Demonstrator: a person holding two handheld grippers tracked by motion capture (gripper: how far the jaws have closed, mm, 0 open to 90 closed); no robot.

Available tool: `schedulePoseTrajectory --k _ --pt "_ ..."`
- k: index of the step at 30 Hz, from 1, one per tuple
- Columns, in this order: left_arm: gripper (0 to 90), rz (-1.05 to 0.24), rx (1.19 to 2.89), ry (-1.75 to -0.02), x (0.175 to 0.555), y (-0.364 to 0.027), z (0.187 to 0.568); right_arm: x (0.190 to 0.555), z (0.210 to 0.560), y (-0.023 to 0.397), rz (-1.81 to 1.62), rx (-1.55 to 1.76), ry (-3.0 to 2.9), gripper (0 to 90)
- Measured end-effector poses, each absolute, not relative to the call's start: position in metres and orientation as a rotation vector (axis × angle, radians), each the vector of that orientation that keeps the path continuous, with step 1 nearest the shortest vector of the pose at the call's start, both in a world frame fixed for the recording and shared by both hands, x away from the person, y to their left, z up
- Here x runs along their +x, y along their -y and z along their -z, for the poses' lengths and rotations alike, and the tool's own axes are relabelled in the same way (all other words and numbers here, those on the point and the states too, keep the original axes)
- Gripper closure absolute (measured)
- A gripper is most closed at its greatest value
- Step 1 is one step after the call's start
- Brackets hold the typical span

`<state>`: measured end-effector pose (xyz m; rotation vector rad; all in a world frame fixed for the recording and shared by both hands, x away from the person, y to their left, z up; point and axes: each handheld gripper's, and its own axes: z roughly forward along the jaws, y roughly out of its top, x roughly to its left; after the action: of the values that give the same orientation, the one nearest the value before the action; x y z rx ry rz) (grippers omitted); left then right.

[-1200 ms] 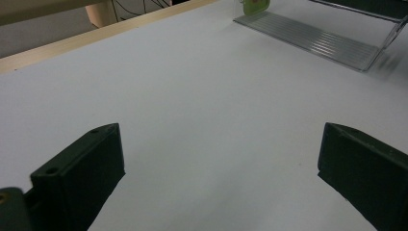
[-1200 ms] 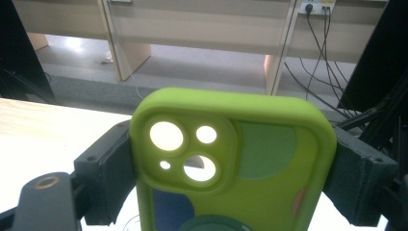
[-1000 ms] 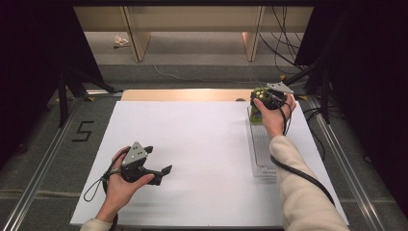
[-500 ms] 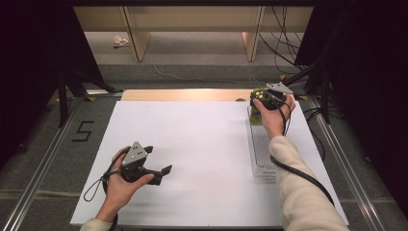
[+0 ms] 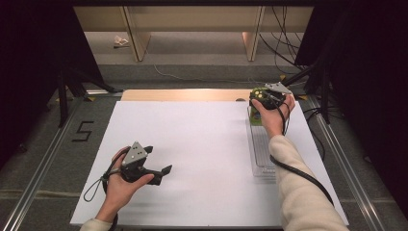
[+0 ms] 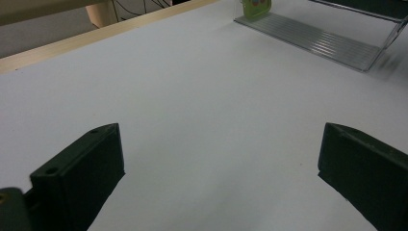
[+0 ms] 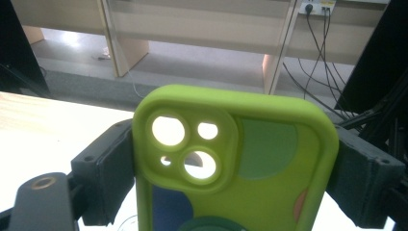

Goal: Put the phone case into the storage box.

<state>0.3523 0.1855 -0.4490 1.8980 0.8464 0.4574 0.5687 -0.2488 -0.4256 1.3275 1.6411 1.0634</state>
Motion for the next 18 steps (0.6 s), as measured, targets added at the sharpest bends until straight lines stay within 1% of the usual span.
schedulePoseTrajectory --k 6,8,18 --pt "1.7 -0.456 1.898 -0.848 0.3525 -0.1859 0.4491 0.5696 0.4286 0.2504 -1.066 1.342 -1.654 10.4" --pt "1.7 -0.456 1.898 -0.847 0.3525 -0.1856 0.4493 0.5700 0.4301 0.2508 -1.062 1.346 -1.666 7.3" --pt "1.7 -0.455 1.899 -0.848 0.3528 -0.1852 0.4499 0.5673 0.4254 0.2537 -1.049 1.379 -1.663 4.7"
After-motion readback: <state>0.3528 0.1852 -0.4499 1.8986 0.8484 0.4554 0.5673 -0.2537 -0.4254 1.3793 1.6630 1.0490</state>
